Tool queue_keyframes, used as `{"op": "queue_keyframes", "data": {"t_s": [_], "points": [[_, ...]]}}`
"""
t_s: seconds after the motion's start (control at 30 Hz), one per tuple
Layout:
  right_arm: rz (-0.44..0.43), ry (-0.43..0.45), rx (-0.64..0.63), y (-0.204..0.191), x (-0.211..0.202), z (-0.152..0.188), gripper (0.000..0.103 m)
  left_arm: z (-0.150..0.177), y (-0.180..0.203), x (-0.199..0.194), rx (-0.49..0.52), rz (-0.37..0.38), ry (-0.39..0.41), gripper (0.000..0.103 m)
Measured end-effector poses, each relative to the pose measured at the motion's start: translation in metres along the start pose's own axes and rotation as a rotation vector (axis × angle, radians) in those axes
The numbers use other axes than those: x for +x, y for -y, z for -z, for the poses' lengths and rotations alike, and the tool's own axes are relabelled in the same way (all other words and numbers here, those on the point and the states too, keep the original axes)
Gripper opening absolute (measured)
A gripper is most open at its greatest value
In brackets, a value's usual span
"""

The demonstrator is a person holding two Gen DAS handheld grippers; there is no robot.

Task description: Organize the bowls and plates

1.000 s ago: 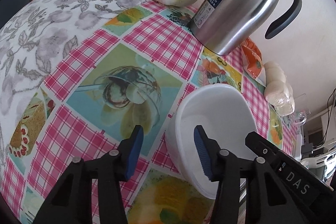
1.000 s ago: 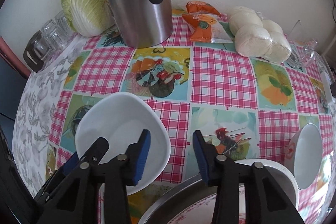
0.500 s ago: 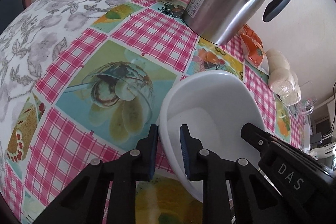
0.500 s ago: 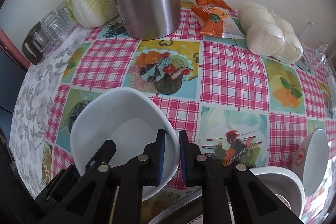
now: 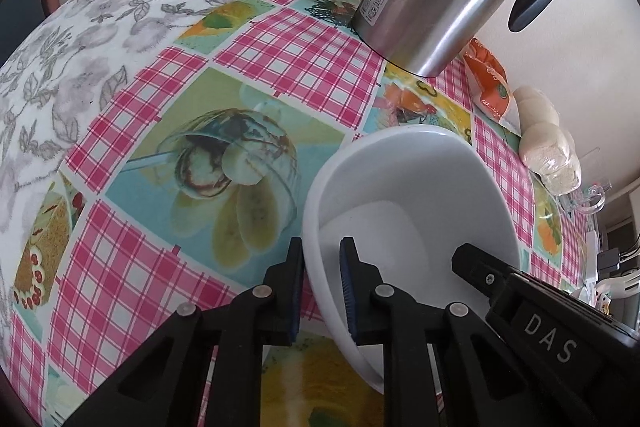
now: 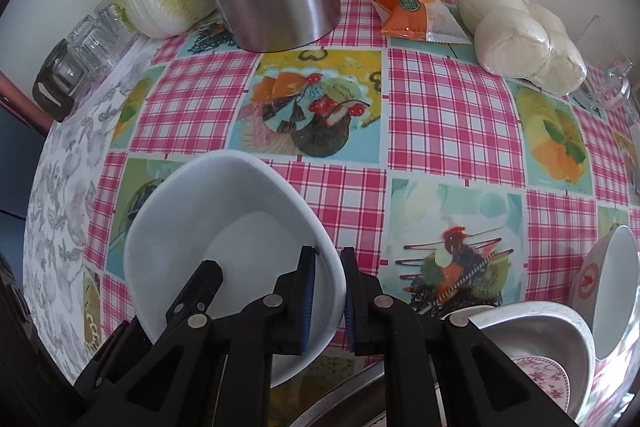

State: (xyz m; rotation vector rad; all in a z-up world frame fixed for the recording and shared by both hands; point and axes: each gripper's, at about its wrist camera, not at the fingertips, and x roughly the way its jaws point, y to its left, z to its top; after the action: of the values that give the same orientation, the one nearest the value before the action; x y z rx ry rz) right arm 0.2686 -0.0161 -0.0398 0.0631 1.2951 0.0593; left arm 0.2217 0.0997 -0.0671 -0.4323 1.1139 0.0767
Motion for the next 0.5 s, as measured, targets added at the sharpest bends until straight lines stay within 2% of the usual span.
{"op": "queue_keyframes", "data": {"t_s": [0.5], "points": [[-0.003, 0.024, -0.020, -0.007, -0.013, 0.005, 0.011, 0.006, -0.009, -0.009, -0.047, 0.029, -0.003, 0.016]]}}
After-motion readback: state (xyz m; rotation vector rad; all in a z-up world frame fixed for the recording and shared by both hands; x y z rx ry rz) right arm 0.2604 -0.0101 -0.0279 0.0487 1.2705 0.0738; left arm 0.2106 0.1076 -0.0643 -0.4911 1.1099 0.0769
